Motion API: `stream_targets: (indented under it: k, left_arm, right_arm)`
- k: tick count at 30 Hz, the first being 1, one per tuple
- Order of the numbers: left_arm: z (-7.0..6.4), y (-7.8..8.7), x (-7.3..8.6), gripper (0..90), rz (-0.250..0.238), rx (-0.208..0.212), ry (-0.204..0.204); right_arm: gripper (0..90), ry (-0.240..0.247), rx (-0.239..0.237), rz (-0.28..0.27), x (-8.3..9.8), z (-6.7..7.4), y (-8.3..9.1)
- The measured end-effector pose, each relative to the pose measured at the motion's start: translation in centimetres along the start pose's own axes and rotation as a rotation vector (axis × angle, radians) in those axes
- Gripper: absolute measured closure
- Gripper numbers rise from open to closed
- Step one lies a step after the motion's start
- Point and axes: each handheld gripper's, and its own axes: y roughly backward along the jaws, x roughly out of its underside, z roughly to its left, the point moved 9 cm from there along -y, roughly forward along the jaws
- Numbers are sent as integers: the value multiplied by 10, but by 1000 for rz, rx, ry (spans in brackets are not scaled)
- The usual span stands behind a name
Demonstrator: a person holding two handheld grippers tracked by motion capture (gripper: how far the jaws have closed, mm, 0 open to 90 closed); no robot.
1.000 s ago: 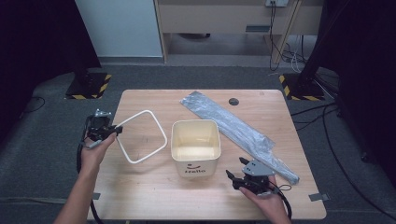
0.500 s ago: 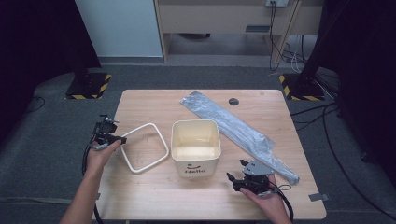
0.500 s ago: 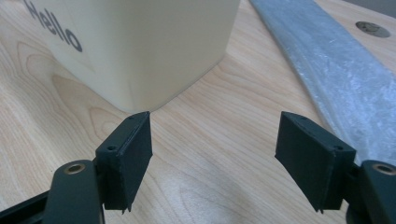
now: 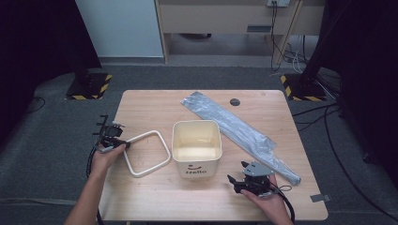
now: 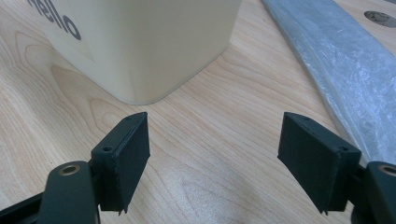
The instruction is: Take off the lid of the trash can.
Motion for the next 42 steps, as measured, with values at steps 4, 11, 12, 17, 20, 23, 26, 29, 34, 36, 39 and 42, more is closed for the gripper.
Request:
stream_targets:
  k: [4, 11, 12, 17, 20, 23, 26, 29, 34, 36, 39, 42]
  left_arm:
    - [-1, 0, 1, 692, -4, 0, -15]
    - [-7, 12, -7, 498, -82, -15, -45]
    - [-10, 15, -9, 461, -100, -12, -44]
    - [-29, 31, -12, 366, -180, 5, -71]
    - [-42, 42, -14, 300, -232, 24, -73]
    - [-56, 51, -16, 213, -283, 49, -76]
    - [-69, 57, -17, 150, -319, 63, -81]
    - [-81, 60, -17, 107, -326, 89, -91]
    - [-96, 55, -16, 68, -344, 148, -78]
    - [-100, 50, -14, 68, -336, 173, -67]
    - [-102, 44, -14, 68, -324, 165, -78]
    - [-104, 41, -16, 69, -323, 167, -82]
  right_arm:
    - [255, 11, 4, 0, 1, -1, 2]
    - [220, -11, 12, -20, -3, -8, 6]
    - [213, -18, 18, -26, -4, -10, 7]
    - [176, -80, 13, -62, -15, -24, 10]
    - [162, -89, 14, -64, -25, -34, 13]
    - [137, -96, 12, -61, -38, -46, 12]
    - [110, -127, -1, -57, -53, -63, 7]
    - [116, -160, -16, -43, -59, -74, 1]
    - [171, -169, 17, -21, -62, -87, -9]
    - [227, -170, 25, -29, -64, -92, -13]
    - [240, -158, 17, 11, -64, -96, -19]
    - [245, -145, 21, 28, -65, -102, -27]
